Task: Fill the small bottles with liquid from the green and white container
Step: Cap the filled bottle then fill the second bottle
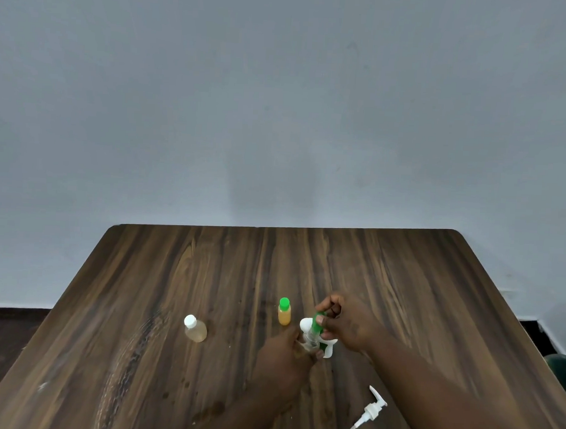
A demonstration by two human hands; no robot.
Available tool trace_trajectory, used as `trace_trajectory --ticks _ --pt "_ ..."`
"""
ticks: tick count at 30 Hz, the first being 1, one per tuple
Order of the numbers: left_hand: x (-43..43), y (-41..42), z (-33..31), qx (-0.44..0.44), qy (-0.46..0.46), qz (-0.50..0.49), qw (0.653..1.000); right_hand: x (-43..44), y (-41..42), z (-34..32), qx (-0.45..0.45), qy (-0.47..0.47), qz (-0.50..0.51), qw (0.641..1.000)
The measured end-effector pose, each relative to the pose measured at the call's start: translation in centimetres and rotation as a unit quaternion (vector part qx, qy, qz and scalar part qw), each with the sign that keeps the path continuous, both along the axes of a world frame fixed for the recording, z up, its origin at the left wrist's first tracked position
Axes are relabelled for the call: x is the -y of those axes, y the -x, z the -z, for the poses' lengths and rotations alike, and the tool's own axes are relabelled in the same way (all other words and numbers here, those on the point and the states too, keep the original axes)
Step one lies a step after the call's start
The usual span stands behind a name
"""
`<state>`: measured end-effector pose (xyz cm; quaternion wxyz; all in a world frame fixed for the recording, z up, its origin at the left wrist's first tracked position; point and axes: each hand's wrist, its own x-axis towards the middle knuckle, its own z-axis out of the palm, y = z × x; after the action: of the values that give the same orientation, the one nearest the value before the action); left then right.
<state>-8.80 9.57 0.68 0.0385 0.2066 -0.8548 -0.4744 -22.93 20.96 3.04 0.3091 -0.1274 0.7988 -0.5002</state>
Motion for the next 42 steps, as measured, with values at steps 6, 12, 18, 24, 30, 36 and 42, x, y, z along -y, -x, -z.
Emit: trace_trajectory --ticks 6,12,18,24,30,36,42 --pt "-0.1 0.1 -0.1 0.005 -0.011 0.0 1.0 -0.2 0.5 0.2 0.018 -0.015 -0.006 1.0" --pt "0.2 0.3 0.1 0.014 -0.012 -0.01 1.0 0.4 1.3 -0.7 0.01 -0.033 -0.024 0.999" --pt "0.2 0.1 0.0 0.017 0.001 -0.008 1.0 0.1 0.7 0.1 0.007 -0.039 -0.01 0.999" --pt "0.0 0.2 -0.7 0.016 -0.04 0.014 0.999 0.5 1.3 -0.9 -0.014 -0.059 -0.034 0.998" --pt "0.0 0.3 -0.4 0.04 -0.004 -0.013 0.999 0.2 0.7 -0.6 0.003 -0.056 -0.02 0.998" --pt "-0.2 0.2 -1.0 0.03 -0.001 0.005 1.0 0.6 1.2 -2.0 -0.002 -0.083 -0.024 0.996" --pt "-0.2 0.1 -0.3 0.031 0.002 -0.007 1.0 0.2 0.6 -1.2 -0.004 -0.087 -0.01 0.996"
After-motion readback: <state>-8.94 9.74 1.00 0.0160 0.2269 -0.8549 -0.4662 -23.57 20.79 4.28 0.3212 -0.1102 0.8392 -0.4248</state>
